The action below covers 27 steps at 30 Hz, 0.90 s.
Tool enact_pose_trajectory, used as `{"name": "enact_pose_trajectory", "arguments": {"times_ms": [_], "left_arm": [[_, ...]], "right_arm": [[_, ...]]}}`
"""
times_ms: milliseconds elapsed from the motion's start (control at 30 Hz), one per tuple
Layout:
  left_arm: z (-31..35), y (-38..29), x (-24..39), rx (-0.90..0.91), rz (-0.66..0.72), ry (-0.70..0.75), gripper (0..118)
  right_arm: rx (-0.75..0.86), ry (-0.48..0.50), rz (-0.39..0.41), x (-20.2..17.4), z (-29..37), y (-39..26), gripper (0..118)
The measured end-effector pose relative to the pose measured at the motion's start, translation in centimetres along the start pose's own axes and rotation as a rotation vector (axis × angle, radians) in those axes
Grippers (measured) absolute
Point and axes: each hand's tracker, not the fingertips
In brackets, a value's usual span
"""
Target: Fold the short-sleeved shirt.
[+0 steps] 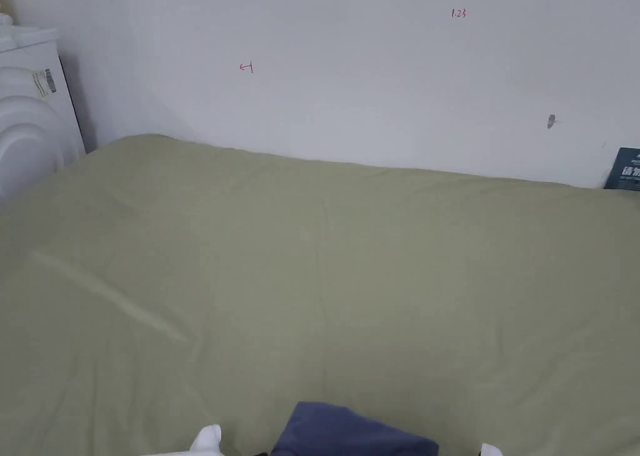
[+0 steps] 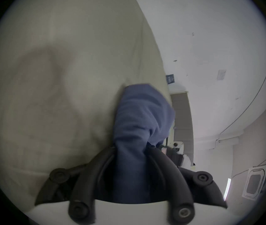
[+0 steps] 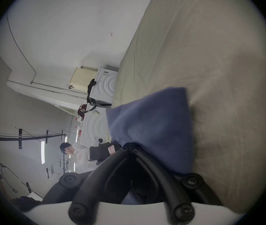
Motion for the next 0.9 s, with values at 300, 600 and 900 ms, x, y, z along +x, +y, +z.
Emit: {"name": "enact_pose_trajectory", "arguments": {"times_ms": [300,600,900], "left_arm": [[1.0,0.5,2.5,0.03,-0.112,0.046,22],[9.3,7.4,3.7,0.085,-0.251,0.193,22],[24.8,17.4,-2.3,0.182,-0.281,0.364,22]], "right_arm": [[0.051,-0.188,0.271,-4.1,1.2,-0.6,1],[0.208,-0.523,0.774,-11.0,0.7,-3.0,1],[0.246,-0.528,0.825,-16.0,-2.2,-3.5,1]]}}
